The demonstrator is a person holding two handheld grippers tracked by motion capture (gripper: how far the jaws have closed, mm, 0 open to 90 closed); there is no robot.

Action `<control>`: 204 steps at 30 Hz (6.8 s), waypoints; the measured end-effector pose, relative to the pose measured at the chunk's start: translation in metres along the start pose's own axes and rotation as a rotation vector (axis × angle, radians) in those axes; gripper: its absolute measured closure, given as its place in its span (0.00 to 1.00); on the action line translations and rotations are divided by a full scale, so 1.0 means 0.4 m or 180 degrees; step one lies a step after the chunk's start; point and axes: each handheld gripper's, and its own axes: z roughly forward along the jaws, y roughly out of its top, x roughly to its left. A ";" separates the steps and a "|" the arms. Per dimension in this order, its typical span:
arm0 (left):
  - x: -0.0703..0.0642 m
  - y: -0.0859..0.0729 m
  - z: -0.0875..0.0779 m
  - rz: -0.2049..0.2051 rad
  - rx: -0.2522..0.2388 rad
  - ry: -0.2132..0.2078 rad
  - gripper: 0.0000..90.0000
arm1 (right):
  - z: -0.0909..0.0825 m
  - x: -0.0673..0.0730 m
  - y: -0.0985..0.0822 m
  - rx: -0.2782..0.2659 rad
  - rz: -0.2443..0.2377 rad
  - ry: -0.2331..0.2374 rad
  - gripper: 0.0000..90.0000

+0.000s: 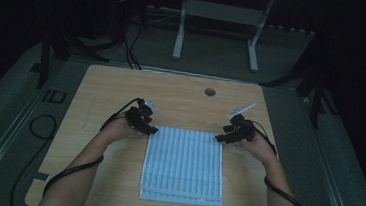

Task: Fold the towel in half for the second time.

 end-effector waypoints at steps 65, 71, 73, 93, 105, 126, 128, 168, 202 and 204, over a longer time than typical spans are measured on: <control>-0.169 -0.092 -0.210 0.0585 -0.0285 -0.0132 0.95 | -0.143 0.287 -0.039 -0.0185 -0.0896 -0.0298 0.96; -0.234 -0.136 -0.245 0.0666 -0.0398 -0.0202 0.94 | -0.165 0.329 -0.061 -0.0209 -0.0970 -0.0257 0.96; -0.257 -0.152 -0.243 0.0703 -0.0349 -0.0250 0.94 | -0.164 0.341 -0.077 -0.0185 -0.0968 -0.0236 0.96; -0.360 -0.256 -0.140 0.0720 0.0049 -0.0806 0.93 | -0.086 0.393 -0.243 0.0086 -0.0715 0.0171 0.92; -0.332 -0.244 -0.205 0.0620 -0.0054 -0.1001 0.50 | -0.132 0.380 -0.204 -0.0262 -0.0706 0.0294 0.57; -0.265 -0.215 -0.074 0.0322 -0.0031 -0.0565 0.69 | 0.053 0.348 -0.158 -0.0263 -0.0410 0.0062 0.98; -0.232 -0.201 -0.064 0.0327 -0.0075 -0.0509 0.68 | 0.063 0.326 -0.143 -0.0329 -0.0314 -0.0013 0.96; -0.058 -0.063 -0.031 0.0072 -0.0199 -0.0464 0.46 | 0.090 0.139 0.026 -0.0486 0.0102 0.0095 0.39; -0.063 -0.269 -0.121 -0.0329 -0.0863 0.0114 0.12 | 0.009 0.132 -0.120 -0.1070 0.0036 -0.0499 0.12; -0.060 -0.289 -0.126 -0.0372 -0.0894 0.0124 0.12 | 0.001 0.127 -0.138 -0.1136 0.0066 -0.0559 0.12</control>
